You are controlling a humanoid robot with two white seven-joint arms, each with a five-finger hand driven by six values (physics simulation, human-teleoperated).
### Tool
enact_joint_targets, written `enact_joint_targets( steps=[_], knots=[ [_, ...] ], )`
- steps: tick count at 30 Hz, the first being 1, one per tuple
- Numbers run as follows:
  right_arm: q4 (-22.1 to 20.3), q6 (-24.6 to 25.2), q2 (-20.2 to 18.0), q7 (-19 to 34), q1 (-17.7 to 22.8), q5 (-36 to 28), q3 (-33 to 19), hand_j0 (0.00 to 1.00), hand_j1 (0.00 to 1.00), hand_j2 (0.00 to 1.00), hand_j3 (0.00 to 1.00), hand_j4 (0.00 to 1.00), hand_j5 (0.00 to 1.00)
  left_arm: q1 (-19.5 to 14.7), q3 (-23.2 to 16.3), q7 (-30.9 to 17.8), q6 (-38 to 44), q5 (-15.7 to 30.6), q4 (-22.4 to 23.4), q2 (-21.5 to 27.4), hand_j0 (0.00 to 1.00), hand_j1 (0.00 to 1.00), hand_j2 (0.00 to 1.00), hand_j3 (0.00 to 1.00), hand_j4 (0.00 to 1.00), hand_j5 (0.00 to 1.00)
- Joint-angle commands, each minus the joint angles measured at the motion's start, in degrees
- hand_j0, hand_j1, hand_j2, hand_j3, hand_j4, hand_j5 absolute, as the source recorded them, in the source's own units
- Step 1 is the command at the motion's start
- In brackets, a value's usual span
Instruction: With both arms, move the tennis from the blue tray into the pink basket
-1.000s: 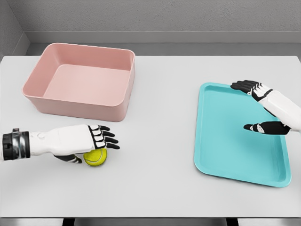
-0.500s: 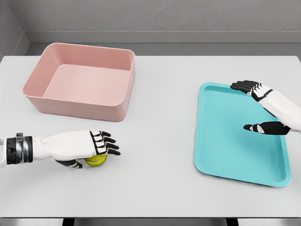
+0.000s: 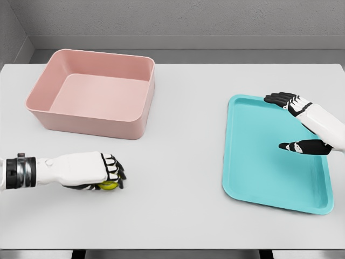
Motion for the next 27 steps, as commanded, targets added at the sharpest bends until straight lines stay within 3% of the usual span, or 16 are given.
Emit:
enact_joint_targets(
  steps=[1, 17, 27],
  knots=[
    [0.0, 0.2, 0.0, 0.0, 0.0, -0.5, 0.0, 1.00, 1.00, 1.00, 1.00, 1.00, 1.00, 0.0, 0.0, 0.0, 0.1, 0.4, 0.0, 0.2, 0.56, 0.56, 0.56, 0.56, 0.56, 0.56],
    [0.0, 0.2, 0.0, 0.0, 0.0, -0.5, 0.0, 1.00, 1.00, 1.00, 1.00, 1.00, 1.00, -1.3, 2.0, 0.0, 0.1, 3.1, -0.9, 3.7, 0.58, 0.58, 0.58, 0.58, 0.58, 0.58],
    [0.0, 0.2, 0.0, 0.0, 0.0, -0.4, 0.0, 1.00, 1.00, 1.00, 1.00, 1.00, 1.00, -4.6, 2.0, 0.0, 0.1, 4.9, -1.0, 4.6, 0.58, 0.58, 0.58, 0.58, 0.58, 0.58]
  ],
)
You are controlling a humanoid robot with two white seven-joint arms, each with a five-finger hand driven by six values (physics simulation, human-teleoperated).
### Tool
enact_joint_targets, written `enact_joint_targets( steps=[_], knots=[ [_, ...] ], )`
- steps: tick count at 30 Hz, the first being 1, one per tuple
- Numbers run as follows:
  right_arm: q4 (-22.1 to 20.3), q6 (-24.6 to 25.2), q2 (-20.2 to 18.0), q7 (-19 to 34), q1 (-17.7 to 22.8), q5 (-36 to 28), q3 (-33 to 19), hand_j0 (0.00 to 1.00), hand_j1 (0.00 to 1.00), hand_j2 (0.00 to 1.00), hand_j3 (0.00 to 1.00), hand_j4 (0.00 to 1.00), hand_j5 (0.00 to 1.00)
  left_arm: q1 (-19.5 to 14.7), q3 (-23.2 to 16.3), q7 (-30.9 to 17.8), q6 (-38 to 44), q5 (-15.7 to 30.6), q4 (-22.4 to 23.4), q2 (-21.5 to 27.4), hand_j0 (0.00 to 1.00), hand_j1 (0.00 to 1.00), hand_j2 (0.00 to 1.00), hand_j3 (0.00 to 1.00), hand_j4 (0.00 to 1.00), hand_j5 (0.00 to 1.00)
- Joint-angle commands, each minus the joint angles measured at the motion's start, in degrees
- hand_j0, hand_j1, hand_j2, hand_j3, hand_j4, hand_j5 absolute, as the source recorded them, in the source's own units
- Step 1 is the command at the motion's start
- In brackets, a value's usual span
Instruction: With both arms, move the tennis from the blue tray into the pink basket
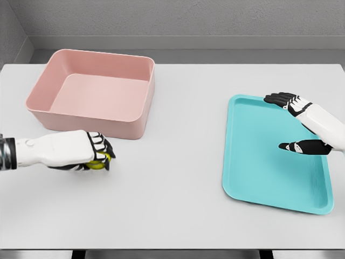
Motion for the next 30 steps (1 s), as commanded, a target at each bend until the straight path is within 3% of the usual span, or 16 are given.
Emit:
enact_joint_targets(
  steps=[1, 13, 30],
  knots=[
    [0.0, 0.2, 0.0, 0.0, 0.0, -0.5, 0.0, 1.00, 1.00, 1.00, 1.00, 1.00, 1.00, -0.1, 0.0, 0.1, 0.1, 1.0, 0.0, 0.2, 0.58, 0.58, 0.58, 0.58, 0.58, 0.58],
    [-0.1, 0.2, -0.1, -0.1, 0.0, -0.5, 0.0, 1.00, 1.00, 1.00, 1.00, 1.00, 1.00, -4.0, 0.0, 0.1, 0.1, 2.3, 0.7, -0.1, 0.58, 0.58, 0.58, 0.58, 0.58, 0.58],
    [-0.1, 0.2, -0.1, -0.1, 0.0, -0.5, 0.0, 1.00, 1.00, 1.00, 1.00, 1.00, 1.00, -9.6, -0.1, 0.1, 0.1, 2.5, 5.3, -4.6, 0.59, 0.59, 0.59, 0.59, 0.59, 0.59]
  ],
)
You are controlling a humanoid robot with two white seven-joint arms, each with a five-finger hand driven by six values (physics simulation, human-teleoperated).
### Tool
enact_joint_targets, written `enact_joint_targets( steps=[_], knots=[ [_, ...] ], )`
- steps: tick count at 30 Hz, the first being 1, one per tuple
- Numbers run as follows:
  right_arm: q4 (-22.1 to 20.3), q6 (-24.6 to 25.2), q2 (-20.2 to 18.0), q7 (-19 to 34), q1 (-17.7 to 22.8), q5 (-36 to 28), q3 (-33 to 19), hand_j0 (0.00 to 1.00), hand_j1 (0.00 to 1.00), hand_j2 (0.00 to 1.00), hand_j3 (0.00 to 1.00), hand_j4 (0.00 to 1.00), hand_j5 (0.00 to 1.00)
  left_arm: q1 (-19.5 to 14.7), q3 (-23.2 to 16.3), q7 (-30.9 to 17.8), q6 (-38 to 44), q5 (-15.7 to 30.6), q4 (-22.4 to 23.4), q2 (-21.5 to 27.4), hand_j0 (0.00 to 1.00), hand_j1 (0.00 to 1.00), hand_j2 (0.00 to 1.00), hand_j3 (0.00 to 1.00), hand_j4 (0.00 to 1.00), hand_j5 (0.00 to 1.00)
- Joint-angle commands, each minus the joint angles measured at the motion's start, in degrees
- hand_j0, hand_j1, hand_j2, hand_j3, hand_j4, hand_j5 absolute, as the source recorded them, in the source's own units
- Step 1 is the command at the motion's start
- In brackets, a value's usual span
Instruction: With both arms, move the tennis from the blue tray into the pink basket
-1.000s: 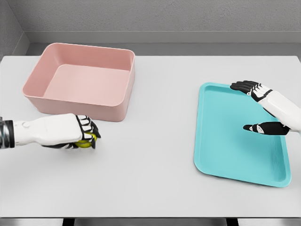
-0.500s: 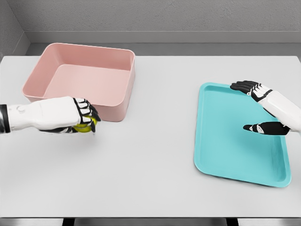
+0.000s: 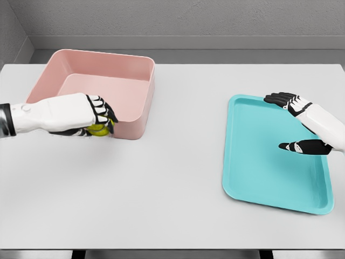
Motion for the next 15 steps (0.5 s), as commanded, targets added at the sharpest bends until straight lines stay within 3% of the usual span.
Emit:
enact_joint_targets(
  steps=[1, 15],
  knots=[
    [0.0, 0.2, 0.0, 0.1, 0.0, -0.4, 0.0, 1.00, 1.00, 1.00, 1.00, 1.00, 1.00, 0.0, 0.0, 0.0, 0.1, 0.3, 1.5, -1.1, 0.59, 0.59, 0.59, 0.59, 0.59, 0.59],
    [0.0, 0.2, 0.0, 0.1, 0.0, -0.4, 0.0, 1.00, 1.00, 1.00, 1.00, 1.00, 1.00, -4.9, -0.3, 0.0, 0.1, 0.2, 10.5, -5.6, 0.59, 0.59, 0.59, 0.59, 0.59, 0.59]
  ],
)
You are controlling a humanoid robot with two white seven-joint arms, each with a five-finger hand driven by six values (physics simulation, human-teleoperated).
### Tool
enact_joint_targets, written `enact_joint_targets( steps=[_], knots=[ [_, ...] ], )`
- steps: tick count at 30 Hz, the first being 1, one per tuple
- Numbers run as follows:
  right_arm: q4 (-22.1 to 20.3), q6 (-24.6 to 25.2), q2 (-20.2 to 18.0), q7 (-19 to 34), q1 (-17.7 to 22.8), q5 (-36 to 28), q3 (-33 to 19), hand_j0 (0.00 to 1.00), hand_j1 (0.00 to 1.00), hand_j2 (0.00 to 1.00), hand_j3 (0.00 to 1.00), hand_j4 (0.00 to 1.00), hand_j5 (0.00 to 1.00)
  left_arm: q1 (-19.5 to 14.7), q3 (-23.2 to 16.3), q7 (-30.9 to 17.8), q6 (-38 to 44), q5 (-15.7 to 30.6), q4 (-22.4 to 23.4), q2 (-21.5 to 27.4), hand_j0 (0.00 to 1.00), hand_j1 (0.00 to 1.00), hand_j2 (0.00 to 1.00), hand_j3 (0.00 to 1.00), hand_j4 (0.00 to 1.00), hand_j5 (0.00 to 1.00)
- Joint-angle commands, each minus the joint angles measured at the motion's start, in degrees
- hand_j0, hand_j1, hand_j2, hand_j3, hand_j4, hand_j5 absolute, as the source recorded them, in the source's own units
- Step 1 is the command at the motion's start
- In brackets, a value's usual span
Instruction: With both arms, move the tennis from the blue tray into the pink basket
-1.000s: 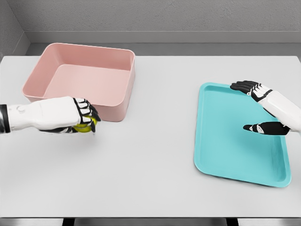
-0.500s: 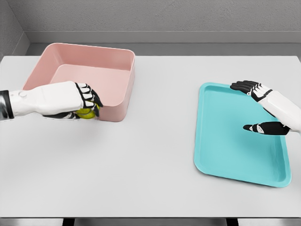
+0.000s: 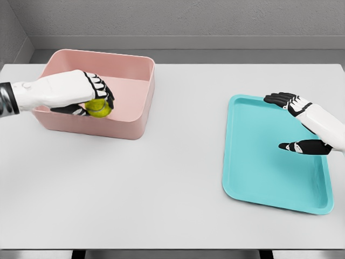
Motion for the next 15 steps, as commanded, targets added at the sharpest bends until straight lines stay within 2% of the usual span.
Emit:
enact_joint_targets(
  steps=[1, 5, 8, 9, 10, 11, 15],
  knots=[
    [0.0, 0.2, -0.1, -0.1, 0.0, -0.5, 0.0, 1.00, 1.00, 1.00, 1.00, 1.00, 1.00, -0.2, 0.0, 0.0, 0.1, 0.3, 2.6, -1.4, 0.59, 0.59, 0.59, 0.59, 0.59, 0.59],
    [0.0, 0.2, -0.1, 0.0, 0.0, -0.5, 0.0, 1.00, 1.00, 1.00, 1.00, 1.00, 1.00, -3.5, 0.0, 0.0, 0.1, 0.3, 8.1, -4.7, 0.59, 0.59, 0.59, 0.59, 0.59, 0.59],
    [0.0, 0.2, -0.1, 0.0, 0.0, -0.4, 0.0, 1.00, 1.00, 1.00, 1.00, 1.00, 1.00, -5.7, 0.0, -0.2, 0.1, 0.1, 14.7, -7.6, 0.61, 0.61, 0.61, 0.61, 0.61, 0.61],
    [0.0, 0.2, -0.1, -0.1, 0.0, -0.4, 0.0, 1.00, 1.00, 1.00, 1.00, 1.00, 1.00, -6.8, 0.2, -0.2, 0.1, 0.2, 17.4, -8.8, 0.73, 0.73, 0.73, 0.73, 0.73, 0.73],
    [0.0, 0.2, -0.1, -0.1, 0.0, -0.4, 0.0, 1.00, 1.00, 1.00, 1.00, 1.00, 1.00, -7.3, 0.2, -0.2, 0.1, 0.3, 19.1, -9.6, 0.93, 0.93, 0.93, 0.93, 0.93, 0.93],
    [0.0, 0.2, -0.1, 0.0, 0.0, -0.4, 0.0, 1.00, 1.00, 1.00, 1.00, 1.00, 1.00, -7.1, 0.1, -0.2, 0.1, 0.5, 19.0, -9.7, 1.00, 1.00, 1.00, 1.00, 1.00, 1.00],
    [0.1, 0.2, -0.1, -0.1, 0.0, -0.4, 0.0, 1.00, 1.00, 1.00, 1.00, 1.00, 1.00, -6.9, 0.0, -0.1, 0.1, 0.7, 18.6, -9.1, 1.00, 1.00, 1.00, 1.00, 1.00, 1.00]
  ],
)
